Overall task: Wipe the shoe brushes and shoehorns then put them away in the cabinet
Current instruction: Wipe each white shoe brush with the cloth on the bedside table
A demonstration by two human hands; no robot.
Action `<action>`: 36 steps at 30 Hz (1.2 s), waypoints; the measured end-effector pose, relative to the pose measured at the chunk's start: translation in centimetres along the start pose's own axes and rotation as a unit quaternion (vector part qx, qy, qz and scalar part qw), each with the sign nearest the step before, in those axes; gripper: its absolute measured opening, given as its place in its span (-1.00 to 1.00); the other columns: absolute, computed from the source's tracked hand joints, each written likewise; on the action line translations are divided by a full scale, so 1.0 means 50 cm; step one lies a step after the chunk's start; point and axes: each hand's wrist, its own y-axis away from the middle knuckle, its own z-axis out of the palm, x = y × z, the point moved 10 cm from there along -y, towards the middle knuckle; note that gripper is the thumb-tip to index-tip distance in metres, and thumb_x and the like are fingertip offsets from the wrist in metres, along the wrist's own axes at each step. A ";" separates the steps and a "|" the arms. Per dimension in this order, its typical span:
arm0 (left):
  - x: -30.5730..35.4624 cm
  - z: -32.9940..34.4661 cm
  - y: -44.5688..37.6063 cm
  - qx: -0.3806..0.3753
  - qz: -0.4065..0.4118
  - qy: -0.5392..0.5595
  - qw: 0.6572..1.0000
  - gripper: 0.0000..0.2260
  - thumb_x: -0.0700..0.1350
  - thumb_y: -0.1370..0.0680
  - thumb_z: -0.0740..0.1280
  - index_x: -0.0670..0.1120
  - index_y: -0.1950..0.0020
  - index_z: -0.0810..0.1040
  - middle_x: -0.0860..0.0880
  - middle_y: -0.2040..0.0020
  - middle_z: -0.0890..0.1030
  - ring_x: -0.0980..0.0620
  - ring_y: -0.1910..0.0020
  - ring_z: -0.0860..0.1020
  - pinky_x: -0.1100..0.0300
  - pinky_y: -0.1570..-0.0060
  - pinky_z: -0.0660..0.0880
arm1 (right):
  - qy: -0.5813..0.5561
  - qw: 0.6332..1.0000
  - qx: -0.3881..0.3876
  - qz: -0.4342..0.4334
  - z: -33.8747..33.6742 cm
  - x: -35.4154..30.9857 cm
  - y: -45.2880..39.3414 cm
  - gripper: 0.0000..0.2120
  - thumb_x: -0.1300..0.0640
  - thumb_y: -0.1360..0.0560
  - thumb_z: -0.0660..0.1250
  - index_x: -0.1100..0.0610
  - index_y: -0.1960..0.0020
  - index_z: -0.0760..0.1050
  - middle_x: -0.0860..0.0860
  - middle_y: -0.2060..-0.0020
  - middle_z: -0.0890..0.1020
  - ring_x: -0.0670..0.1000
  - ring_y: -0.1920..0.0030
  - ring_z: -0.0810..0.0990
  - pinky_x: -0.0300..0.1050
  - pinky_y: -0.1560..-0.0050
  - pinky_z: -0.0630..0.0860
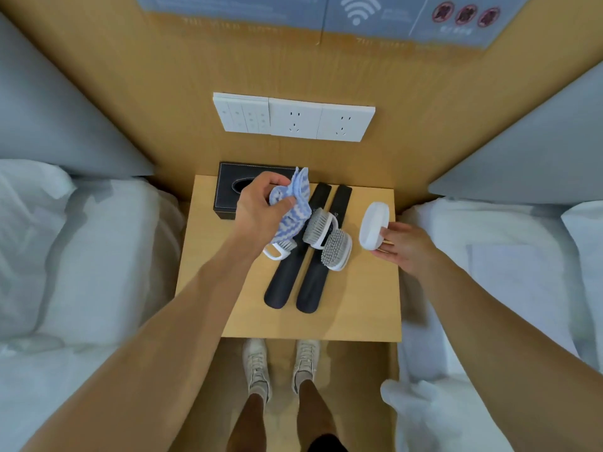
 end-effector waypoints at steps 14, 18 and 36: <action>-0.045 0.131 -0.070 0.010 -0.030 0.038 0.999 -0.85 -0.20 -0.51 0.42 -0.03 -0.03 0.55 -0.02 0.09 0.65 0.00 0.10 0.66 -0.06 0.14 0.65 | 0.130 0.988 0.085 -0.008 -0.070 0.032 -0.284 -0.71 0.25 -0.58 0.37 0.19 -0.30 0.53 0.21 -0.28 0.56 0.27 -0.21 0.60 0.18 -0.08 0.65; -0.069 0.102 -0.064 0.016 -0.044 0.048 0.998 -0.83 -0.21 -0.52 0.41 -0.07 -0.08 0.53 -0.09 0.01 0.64 -0.07 0.02 0.66 -0.17 0.06 0.63 | 0.160 0.981 0.108 -0.020 -0.083 0.039 -0.302 -0.74 0.21 -0.57 0.38 0.14 -0.25 0.58 0.15 -0.25 0.59 0.24 -0.18 0.61 0.19 -0.02 0.66; -0.193 -0.120 0.020 0.091 -0.099 0.173 0.976 -0.90 -0.13 -0.55 0.39 0.03 -0.03 0.54 -0.03 0.00 0.66 -0.03 0.03 0.68 0.07 0.15 0.63 | 0.525 0.711 -0.055 -0.464 0.291 -0.060 0.001 -0.78 0.20 -0.48 0.46 0.15 -0.12 0.67 0.08 -0.05 0.62 0.12 -0.11 0.55 0.02 -0.12 0.51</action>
